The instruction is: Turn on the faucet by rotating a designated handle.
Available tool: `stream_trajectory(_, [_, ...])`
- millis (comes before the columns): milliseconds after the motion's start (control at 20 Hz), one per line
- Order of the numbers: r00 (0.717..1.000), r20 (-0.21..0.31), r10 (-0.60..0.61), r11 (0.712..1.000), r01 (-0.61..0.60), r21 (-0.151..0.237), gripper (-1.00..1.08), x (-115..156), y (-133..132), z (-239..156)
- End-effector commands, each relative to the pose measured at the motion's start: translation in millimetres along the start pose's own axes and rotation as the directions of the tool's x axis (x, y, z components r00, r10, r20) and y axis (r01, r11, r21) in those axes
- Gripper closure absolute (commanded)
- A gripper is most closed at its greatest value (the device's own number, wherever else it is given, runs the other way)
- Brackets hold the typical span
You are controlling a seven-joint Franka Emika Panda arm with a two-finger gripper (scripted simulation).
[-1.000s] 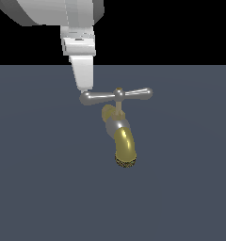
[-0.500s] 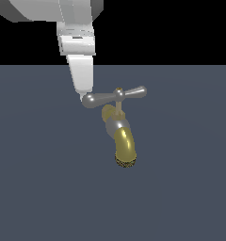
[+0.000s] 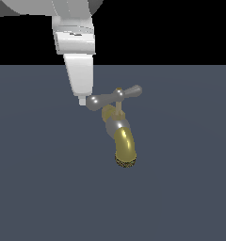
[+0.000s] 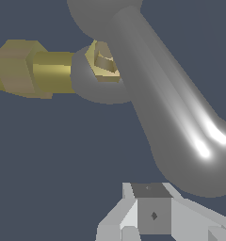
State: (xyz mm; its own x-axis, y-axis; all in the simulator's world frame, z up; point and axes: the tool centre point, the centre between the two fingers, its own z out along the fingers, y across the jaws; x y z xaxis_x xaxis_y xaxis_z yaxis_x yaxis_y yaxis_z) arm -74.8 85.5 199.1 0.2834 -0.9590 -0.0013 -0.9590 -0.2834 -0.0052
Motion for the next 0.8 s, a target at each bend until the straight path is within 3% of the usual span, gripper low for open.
stream_trajectory(0, [1.0,-0.001,0.009,1.0,-0.009,-0.005,1.08,4,8,0])
stream_trajectory(750, [1.0,0.0,0.004,1.0,-0.004,-0.003,1.08,32,43,0])
